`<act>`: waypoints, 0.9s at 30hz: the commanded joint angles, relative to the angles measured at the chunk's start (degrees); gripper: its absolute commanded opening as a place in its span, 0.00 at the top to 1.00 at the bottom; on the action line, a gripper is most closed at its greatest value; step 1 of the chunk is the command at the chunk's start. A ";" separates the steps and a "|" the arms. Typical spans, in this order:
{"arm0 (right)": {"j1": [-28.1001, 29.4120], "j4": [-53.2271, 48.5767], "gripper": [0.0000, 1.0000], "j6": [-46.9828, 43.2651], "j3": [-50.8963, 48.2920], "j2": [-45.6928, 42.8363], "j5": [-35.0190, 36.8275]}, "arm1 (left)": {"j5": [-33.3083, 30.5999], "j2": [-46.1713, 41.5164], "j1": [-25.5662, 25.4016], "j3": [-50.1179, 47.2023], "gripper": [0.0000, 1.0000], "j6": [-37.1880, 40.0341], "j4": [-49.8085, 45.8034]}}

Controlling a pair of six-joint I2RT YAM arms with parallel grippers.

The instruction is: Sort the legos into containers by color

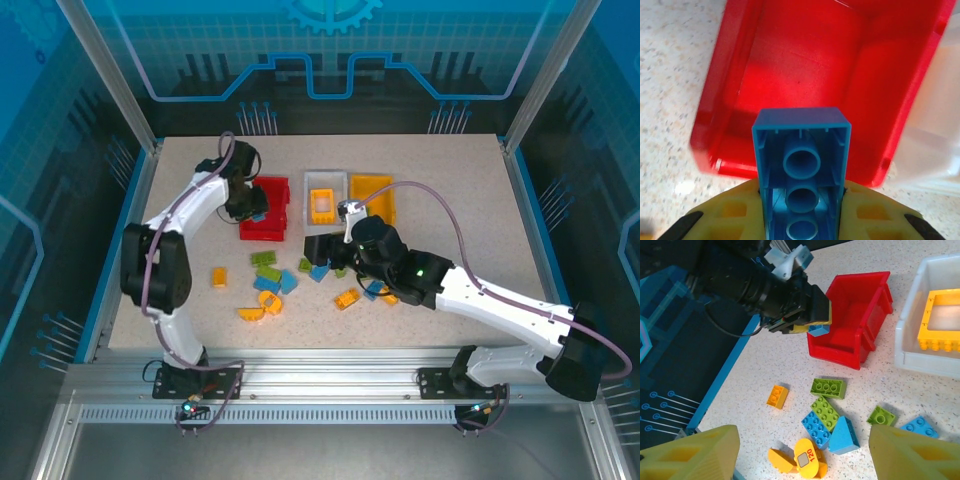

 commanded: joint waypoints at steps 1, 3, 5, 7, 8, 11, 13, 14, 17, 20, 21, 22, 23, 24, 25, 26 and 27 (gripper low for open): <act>-0.63 -1.85 0.29 1.22 0.66 -0.50 1.25 | 0.31 4.18 -0.09 4.11 0.70 3.05 -4.19; -0.69 -2.35 0.29 1.31 0.35 -0.55 1.58 | 0.40 5.73 -0.02 5.15 0.64 2.82 -4.26; -0.78 -3.67 0.29 1.47 0.49 -0.54 2.39 | 0.62 6.37 -0.14 5.57 0.57 2.38 -4.45; -0.81 -6.07 0.28 2.31 0.58 -0.67 3.81 | 1.01 5.76 -0.26 5.19 0.51 1.96 -4.30; -0.89 -7.72 0.28 3.02 0.57 -0.81 4.91 | 1.07 5.20 -0.43 4.97 0.50 1.88 -4.17; -1.46 -12.83 0.28 4.93 0.38 -1.31 8.03 | 1.54 2.27 -0.96 4.19 0.45 1.30 -3.82; -2.16 -15.74 0.28 5.53 -0.12 -2.01 9.37 | 1.68 -0.06 -1.47 3.99 0.44 0.79 -4.00; -2.55 -17.16 0.28 5.87 -0.27 -2.27 10.00 | 1.79 -1.34 -1.70 3.95 0.44 0.46 -4.31; -4.86 -23.00 0.28 5.78 -0.37 -3.41 11.51 | 1.25 -6.67 -2.90 2.70 0.44 -1.10 -4.41; -7.45 -27.68 0.28 3.53 -0.15 -3.33 11.55 | 1.10 -13.94 -5.28 -0.78 0.44 -2.60 -2.87; -8.20 -29.01 0.28 2.04 -0.02 -2.75 11.22 | 1.29 -16.64 -6.54 -2.63 0.43 -3.13 -2.09; -8.84 -30.30 0.28 0.42 0.22 -1.96 10.82 | 1.79 -19.99 -7.86 -4.85 0.43 -3.50 -0.79; -9.22 -31.63 0.27 -1.37 0.65 -0.96 10.59 | 2.06 -22.98 -9.69 -7.22 0.42 -3.93 0.52; -9.41 -32.70 0.26 -4.25 1.06 0.40 10.06 | 1.57 -26.64 -11.95 -10.23 0.41 -4.76 2.03; -9.51 -34.13 0.26 -6.83 1.80 2.02 9.78 | 1.26 -30.31 -14.29 -13.32 0.39 -5.76 3.71; -9.45 -35.38 0.26 -8.80 2.29 3.55 9.79 | 1.03 -33.51 -16.35 -16.13 0.38 -6.96 5.17; -9.46 -36.38 0.26 -11.05 2.61 5.28 9.36 | 0.99 -37.02 -18.39 -19.23 0.38 -8.66 6.59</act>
